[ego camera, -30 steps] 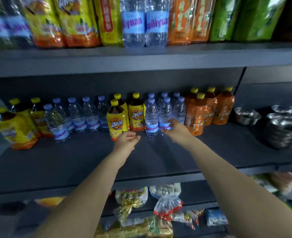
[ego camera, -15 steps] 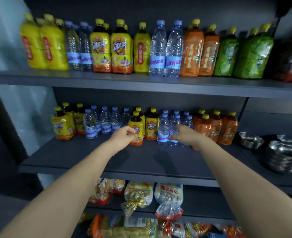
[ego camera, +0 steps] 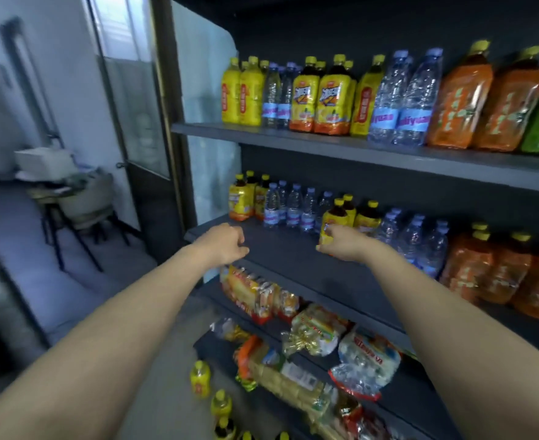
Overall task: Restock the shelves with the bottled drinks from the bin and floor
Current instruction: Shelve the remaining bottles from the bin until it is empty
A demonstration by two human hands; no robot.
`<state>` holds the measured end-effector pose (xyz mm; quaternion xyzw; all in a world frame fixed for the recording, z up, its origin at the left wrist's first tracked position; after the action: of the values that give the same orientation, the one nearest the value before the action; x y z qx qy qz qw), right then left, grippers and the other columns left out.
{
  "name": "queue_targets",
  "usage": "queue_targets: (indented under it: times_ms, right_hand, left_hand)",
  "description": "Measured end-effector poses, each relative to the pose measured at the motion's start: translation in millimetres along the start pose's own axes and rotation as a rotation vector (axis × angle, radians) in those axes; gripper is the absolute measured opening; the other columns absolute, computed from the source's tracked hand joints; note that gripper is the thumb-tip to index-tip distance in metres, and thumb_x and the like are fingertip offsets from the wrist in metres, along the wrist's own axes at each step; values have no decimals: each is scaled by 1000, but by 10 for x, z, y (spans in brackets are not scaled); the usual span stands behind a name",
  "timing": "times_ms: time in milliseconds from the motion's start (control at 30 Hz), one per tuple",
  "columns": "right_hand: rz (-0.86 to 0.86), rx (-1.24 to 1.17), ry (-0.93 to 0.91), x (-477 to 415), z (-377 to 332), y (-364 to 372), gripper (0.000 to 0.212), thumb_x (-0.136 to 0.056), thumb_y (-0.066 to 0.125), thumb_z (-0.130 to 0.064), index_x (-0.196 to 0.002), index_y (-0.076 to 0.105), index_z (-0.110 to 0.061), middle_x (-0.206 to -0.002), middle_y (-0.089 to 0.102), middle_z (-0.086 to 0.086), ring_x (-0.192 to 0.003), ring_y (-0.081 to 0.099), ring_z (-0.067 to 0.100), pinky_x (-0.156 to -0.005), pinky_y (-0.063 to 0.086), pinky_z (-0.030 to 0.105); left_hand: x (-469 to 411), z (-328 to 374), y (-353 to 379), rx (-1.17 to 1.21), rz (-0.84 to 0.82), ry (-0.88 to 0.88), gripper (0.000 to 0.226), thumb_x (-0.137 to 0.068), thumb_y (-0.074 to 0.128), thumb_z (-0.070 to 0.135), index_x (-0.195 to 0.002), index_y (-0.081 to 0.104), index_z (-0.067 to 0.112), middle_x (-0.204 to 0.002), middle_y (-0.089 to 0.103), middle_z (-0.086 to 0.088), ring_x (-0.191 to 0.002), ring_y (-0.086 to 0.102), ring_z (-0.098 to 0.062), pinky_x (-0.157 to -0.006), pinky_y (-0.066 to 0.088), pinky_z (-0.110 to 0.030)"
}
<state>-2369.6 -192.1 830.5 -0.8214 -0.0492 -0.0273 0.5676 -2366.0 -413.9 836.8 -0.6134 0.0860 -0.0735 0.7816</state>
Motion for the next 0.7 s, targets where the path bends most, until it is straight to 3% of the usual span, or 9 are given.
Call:
queue_targets:
  times_ms: [233, 400, 700]
  right_hand:
    - [-82, -2, -238, 373, -989, 474, 61, -94, 52, -34, -143, 31, -5, -149, 35, 12, -133, 39, 29, -105, 37, 35]
    - [-74, 3, -406, 702, -1874, 790, 54, -93, 54, -31, -138, 39, -4, -142, 43, 15, -127, 44, 31, -101, 40, 35]
    - [-249, 118, -607, 1322, -3326, 1861, 61, -91, 56, -39, -138, 38, -4, -142, 39, 17, -127, 43, 33, -102, 40, 40]
  left_hand:
    - [1226, -682, -193, -283, -48, -262, 49, -94, 46, 38, -134, 42, 10, -129, 43, -15, -118, 43, -35, -95, 43, -46]
    - [2041, -1354, -258, -263, -127, -427, 43, -94, 41, 40, -126, 44, 10, -128, 47, -12, -114, 44, -32, -95, 44, -46]
    - [3550, -2332, -222, -182, -85, -731, 54, -93, 42, 48, -136, 39, 16, -135, 39, -13, -124, 39, -35, -97, 38, -47]
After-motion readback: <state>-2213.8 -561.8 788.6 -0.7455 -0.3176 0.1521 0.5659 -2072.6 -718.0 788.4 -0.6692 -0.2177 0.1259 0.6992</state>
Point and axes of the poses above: each hand's wrist, its own x-axis away from the middle knuckle, its own y-axis out of the palm, z = x × y, the point moved 9 cm from there along -x, towards the middle knuckle
